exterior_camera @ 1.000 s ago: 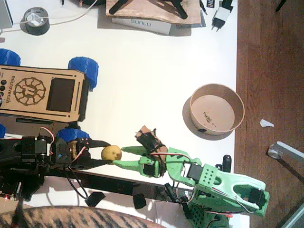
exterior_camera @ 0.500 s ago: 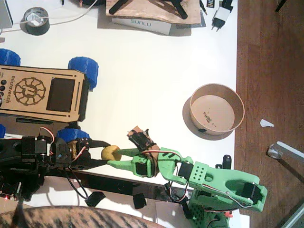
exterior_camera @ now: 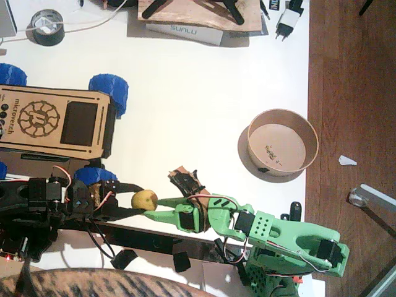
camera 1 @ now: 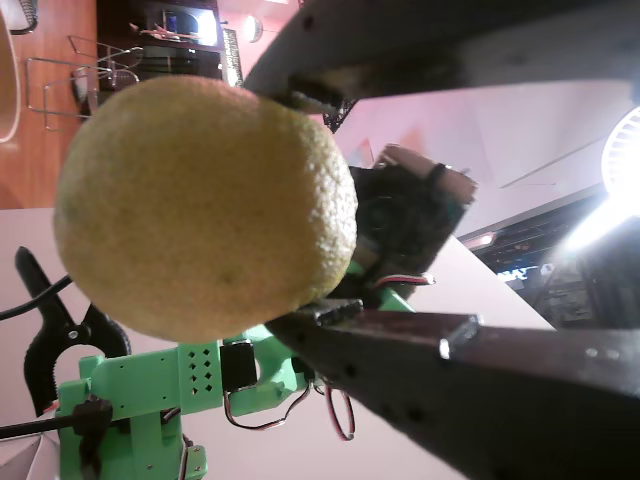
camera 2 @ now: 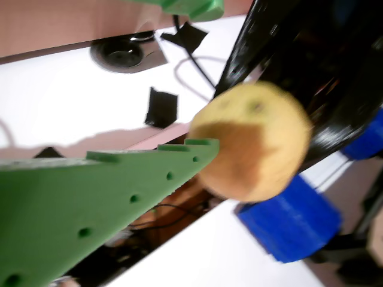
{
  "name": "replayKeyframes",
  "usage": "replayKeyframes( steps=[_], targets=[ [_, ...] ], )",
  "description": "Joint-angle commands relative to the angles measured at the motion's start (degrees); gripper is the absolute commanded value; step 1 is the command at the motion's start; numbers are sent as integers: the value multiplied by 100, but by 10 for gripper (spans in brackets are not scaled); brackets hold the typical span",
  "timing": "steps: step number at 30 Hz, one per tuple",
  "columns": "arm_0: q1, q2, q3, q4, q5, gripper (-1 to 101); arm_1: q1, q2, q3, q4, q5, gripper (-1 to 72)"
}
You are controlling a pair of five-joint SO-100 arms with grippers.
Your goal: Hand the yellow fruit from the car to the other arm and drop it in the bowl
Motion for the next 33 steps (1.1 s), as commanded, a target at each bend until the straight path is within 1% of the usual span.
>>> replayKeyframes(
  steps=[1, 9, 13, 22, 33],
  targets=[
    [35, -18, -62, -44, -70, 1, 9, 97, -53, 123, 79, 206],
    [35, -62, -62, -62, -70, 1, 62, 70, -53, 185, 114, 213],
    [35, -62, -62, -70, -70, 1, 70, -62, -70, 88, 202, 240],
    [35, -62, -62, -62, -70, 1, 167, -457, -149, -299, 299, 268],
    [35, -62, -62, -62, -70, 1, 167, -729, -308, -677, 237, 261]
  ],
)
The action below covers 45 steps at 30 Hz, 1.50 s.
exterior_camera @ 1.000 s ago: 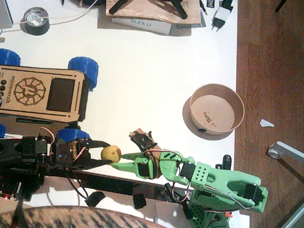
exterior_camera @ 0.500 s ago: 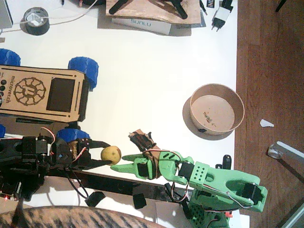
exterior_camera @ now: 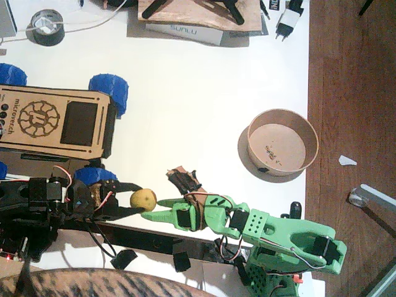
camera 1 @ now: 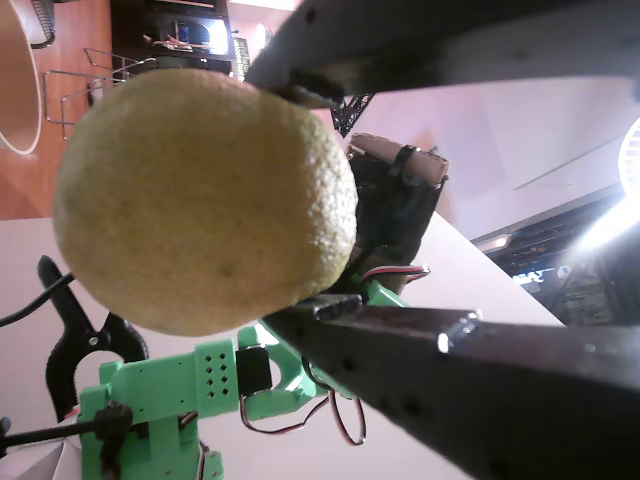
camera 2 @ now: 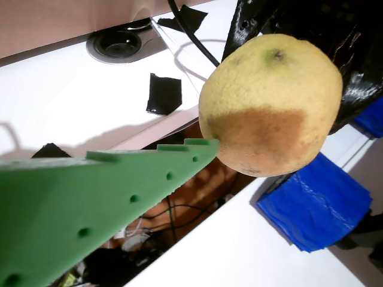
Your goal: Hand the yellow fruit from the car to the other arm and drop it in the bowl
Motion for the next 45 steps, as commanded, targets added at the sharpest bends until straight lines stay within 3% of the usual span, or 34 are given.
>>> replayKeyframes(
  steps=[1, 14, 23, 26, 45],
  targets=[
    [35, 9, -70, -62, -70, 1, 0, -62, -343, -255, -35, 261],
    [9, 9, -70, -70, -53, 1, 185, -633, -167, -501, 97, 263],
    [-18, 18, -70, -70, -35, 1, 290, 176, -26, 483, 272, 270],
    [-26, 44, -70, -70, -26, 1, 308, 211, -44, 536, 281, 271],
    [-378, 193, -79, 53, 0, 1, 686, -738, -615, -519, -167, 266]
  ],
)
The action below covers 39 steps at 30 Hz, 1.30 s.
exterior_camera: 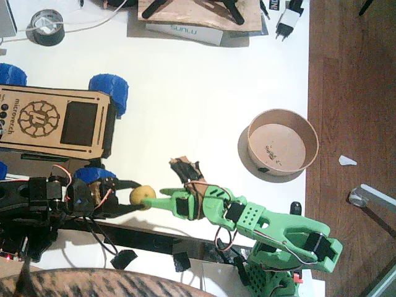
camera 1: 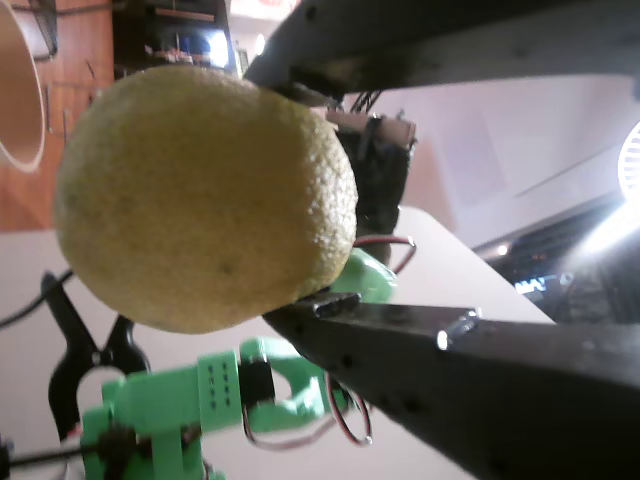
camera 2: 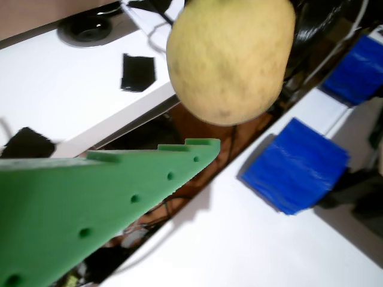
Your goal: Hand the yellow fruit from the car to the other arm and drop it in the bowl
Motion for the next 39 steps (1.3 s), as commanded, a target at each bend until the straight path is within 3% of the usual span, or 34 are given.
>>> replayKeyframes(
  steps=[1, 39],
  targets=[
    [-149, 211, -105, 62, 0, 1, 79, -79, -369, -211, -132, 266],
    [-167, 281, -105, 44, 0, 1, 123, -756, -554, -870, -220, 247]
  ],
)
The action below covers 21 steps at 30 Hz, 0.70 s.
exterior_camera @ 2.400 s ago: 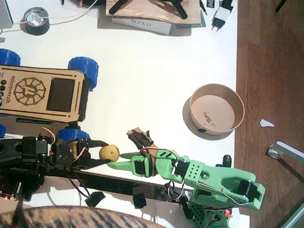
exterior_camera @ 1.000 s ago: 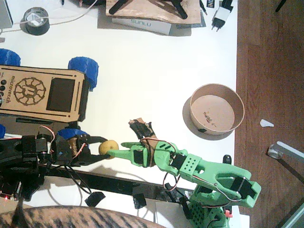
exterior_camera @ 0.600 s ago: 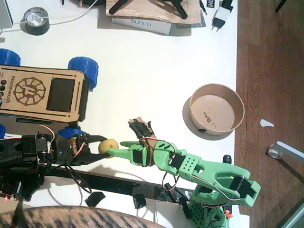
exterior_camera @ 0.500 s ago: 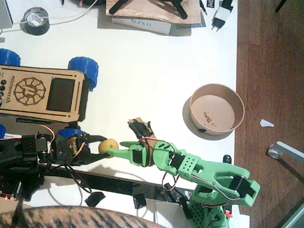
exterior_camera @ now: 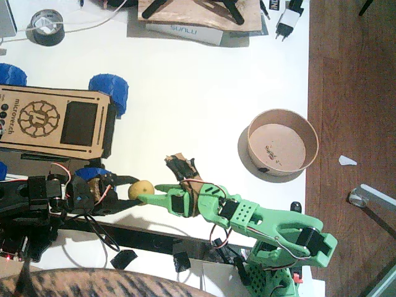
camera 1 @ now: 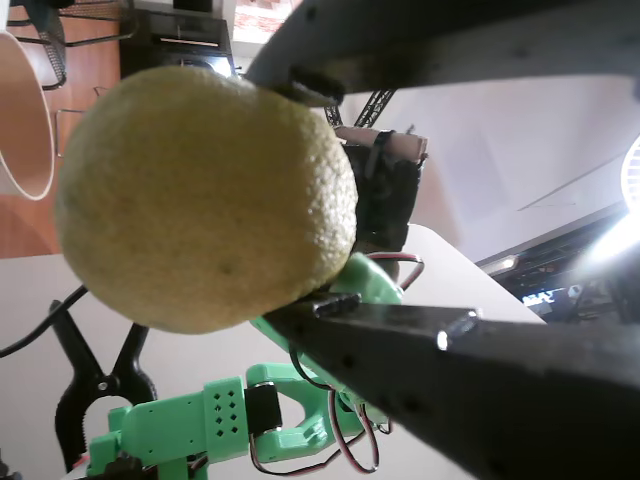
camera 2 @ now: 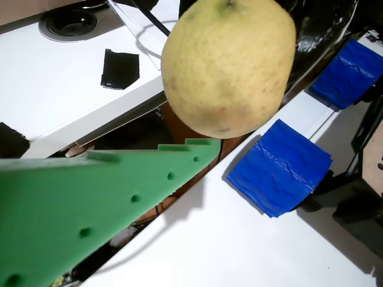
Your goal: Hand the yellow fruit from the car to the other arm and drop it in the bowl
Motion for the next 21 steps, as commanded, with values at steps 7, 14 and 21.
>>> replayKeyframes(
  steps=[7, 14, 21],
  targets=[
    [-264, 202, -105, 53, 9, 0, 167, -220, -466, -281, -105, 247],
    [-308, 211, -105, 70, 9, 0, 185, -378, -545, -334, -299, 215],
    [-308, 211, -105, 70, 9, 0, 158, -422, -598, -255, -422, 168]
  ],
)
